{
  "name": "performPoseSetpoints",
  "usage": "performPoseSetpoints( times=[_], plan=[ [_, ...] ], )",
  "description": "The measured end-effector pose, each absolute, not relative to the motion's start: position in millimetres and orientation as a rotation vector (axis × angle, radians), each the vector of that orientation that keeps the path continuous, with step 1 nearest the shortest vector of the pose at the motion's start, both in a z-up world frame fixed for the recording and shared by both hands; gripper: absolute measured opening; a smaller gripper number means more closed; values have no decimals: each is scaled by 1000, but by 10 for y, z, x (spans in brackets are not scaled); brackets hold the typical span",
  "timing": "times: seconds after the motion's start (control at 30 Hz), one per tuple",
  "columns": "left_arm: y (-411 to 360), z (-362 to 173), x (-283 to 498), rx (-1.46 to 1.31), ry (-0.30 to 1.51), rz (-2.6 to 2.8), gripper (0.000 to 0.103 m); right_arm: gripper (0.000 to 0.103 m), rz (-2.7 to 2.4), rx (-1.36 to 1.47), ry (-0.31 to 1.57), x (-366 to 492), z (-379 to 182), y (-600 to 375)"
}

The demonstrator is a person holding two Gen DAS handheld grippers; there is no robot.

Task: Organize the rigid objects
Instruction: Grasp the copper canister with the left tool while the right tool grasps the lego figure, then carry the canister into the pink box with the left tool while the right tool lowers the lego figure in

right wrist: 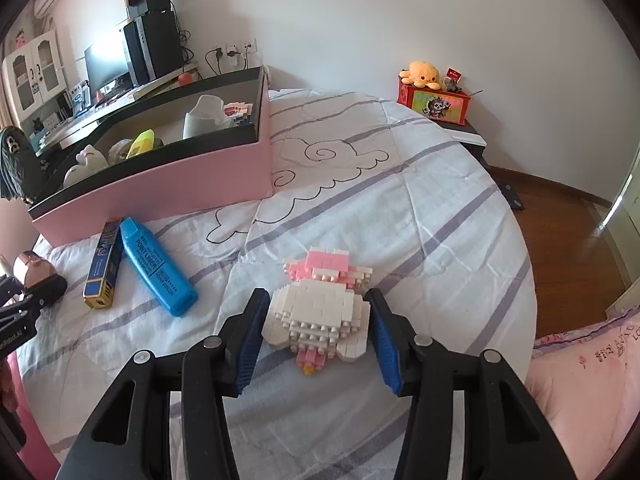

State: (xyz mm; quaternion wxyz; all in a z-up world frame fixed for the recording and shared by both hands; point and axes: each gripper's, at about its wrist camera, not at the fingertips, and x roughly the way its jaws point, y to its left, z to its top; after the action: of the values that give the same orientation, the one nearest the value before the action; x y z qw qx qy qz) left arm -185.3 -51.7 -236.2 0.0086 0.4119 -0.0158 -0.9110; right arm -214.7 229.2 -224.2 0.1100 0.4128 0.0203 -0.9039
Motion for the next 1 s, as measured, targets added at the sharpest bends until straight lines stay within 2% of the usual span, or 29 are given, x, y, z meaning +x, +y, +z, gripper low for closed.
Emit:
performPoseSetpoints(
  times=[0.2,0.23,0.27,0.37,1.0],
  plan=[
    [-492,-2356,-1849,1293,-87,-2839,54,54,-2647,1172,87,-2134,-2265,2281],
    [-491,-2350,-1852,1296,-85,-2837,54,53,-2638,1158,78,-2127,-2271,2306],
    [-492,-2344,-1851,1299,-83,-2835,54,48,-2635,1146,72,-2121,-2272,2329],
    [-486,-2317,-1835,1305,-87,-2834,54,48,-2626,1139,44,-2100,-2244,2390],
    [-469,-1708,-1829,1206,-47,-2991,54,48,-2507,962,3,-2092,-1623,2096]
  ],
)
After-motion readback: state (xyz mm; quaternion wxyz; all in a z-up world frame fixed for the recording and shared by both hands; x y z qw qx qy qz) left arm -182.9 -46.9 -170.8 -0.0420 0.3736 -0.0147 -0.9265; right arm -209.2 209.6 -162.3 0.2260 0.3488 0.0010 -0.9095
